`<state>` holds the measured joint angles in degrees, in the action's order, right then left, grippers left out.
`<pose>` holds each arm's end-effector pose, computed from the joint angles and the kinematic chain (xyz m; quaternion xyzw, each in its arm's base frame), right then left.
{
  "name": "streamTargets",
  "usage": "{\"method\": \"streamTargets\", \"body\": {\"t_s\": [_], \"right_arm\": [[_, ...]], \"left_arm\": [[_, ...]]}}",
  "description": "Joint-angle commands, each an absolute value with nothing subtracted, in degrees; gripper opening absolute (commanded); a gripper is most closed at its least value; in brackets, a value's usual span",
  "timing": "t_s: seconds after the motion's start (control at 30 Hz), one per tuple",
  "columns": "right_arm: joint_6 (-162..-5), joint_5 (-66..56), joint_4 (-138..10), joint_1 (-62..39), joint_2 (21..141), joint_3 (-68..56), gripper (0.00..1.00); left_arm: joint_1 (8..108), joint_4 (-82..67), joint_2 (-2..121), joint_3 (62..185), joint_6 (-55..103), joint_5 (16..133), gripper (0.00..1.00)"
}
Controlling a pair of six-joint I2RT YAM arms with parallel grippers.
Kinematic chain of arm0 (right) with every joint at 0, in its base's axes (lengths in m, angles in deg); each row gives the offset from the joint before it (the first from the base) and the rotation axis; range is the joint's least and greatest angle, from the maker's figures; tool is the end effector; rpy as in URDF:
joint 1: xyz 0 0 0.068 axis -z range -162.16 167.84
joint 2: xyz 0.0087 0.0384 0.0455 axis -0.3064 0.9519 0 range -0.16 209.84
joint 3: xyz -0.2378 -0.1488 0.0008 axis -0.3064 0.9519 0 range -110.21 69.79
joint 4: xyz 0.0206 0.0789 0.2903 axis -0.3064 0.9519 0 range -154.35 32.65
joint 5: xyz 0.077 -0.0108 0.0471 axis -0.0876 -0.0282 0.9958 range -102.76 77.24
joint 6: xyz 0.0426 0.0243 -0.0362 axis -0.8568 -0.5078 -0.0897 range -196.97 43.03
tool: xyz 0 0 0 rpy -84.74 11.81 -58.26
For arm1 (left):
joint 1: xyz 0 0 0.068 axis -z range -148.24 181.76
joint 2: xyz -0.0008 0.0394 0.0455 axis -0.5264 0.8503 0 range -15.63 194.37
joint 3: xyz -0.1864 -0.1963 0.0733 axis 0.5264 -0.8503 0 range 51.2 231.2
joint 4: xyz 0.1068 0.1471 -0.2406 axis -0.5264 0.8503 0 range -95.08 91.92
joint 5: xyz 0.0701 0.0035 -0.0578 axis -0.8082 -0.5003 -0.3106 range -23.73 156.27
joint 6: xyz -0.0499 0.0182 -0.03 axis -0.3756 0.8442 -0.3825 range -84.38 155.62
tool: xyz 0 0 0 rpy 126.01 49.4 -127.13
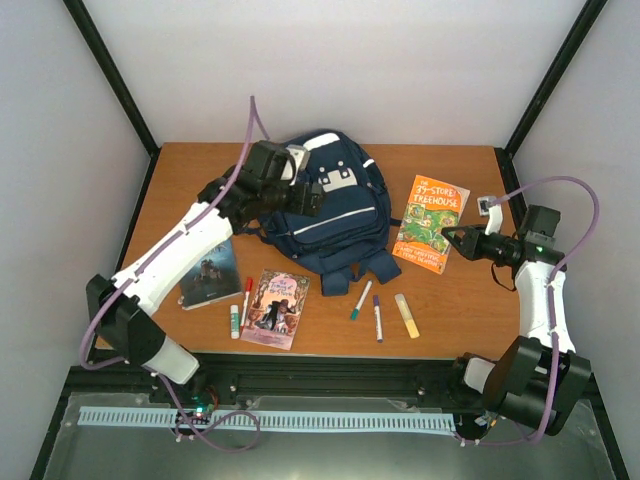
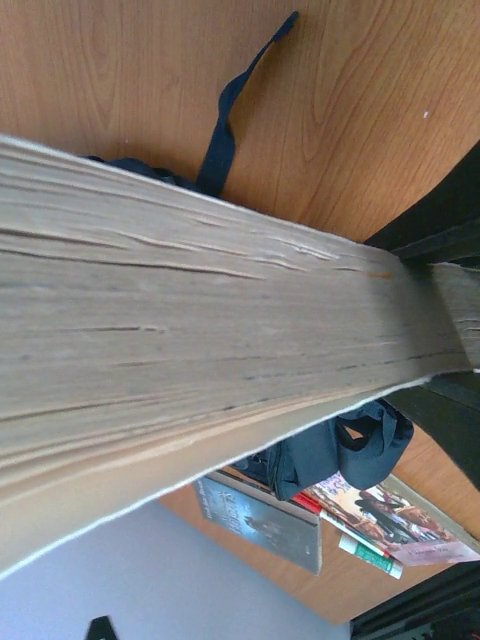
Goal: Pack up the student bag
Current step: Adjust the student bag at the center of the board.
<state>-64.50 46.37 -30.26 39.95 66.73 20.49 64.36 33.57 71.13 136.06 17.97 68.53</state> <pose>0.2610 -0.0638 0.2576 -0.0923 0.8323 0.3602 0.4111 0.3232 -0.2087 0.3576 0.1264 0.8993 -0.1938 0.3710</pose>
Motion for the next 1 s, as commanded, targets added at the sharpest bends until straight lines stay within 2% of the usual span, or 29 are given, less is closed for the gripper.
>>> {"method": "streamTargets", "body": {"t_s": [0.0,0.07,0.2,0.3,0.33,0.4,0.5,0.7,0.8,0.97], "right_arm": [[-63.62,49.90,-32.33,40.52,66.06,19.96,0.03],[-63.61,49.79,-32.30,40.60,66.11,20.03,0.03],[-63.53,49.74,-32.29,40.83,66.06,20.03,0.03],[-63.19,49.64,-32.14,41.08,65.93,20.02,0.03],[-63.18,49.63,-32.17,41.24,65.93,20.01,0.03],[-63.09,49.72,-32.18,41.46,66.02,20.00,0.03],[-62.79,49.84,-31.92,41.65,66.36,19.87,0.03],[-62.91,49.82,-32.10,41.66,66.53,19.87,0.03],[-62.79,49.78,-32.08,41.66,66.79,19.80,0.03],[-62.82,49.67,-32.00,41.66,67.20,19.69,0.03]], "left_arm": [[65.42,39.85,79.87,147.87,25.62,62.93,1.00],[65.10,41.36,82.72,150.97,22.60,67.17,1.00],[65.16,25.06,79.75,143.34,19.49,77.74,1.00],[65.24,25.40,84.10,147.16,19.70,85.17,1.00],[65.42,28.12,86.31,149.57,20.29,87.20,0.95],[66.34,32.93,90.64,154.83,22.33,89.10,0.78],[68.36,40.60,95.98,161.72,25.48,86.74,0.60],[72.96,48.41,100.67,165.16,32.56,75.31,0.43],[74.64,51.18,102.72,165.64,35.23,72.16,0.40],[77.19,52.52,105.18,165.83,37.64,68.34,0.42]]}}
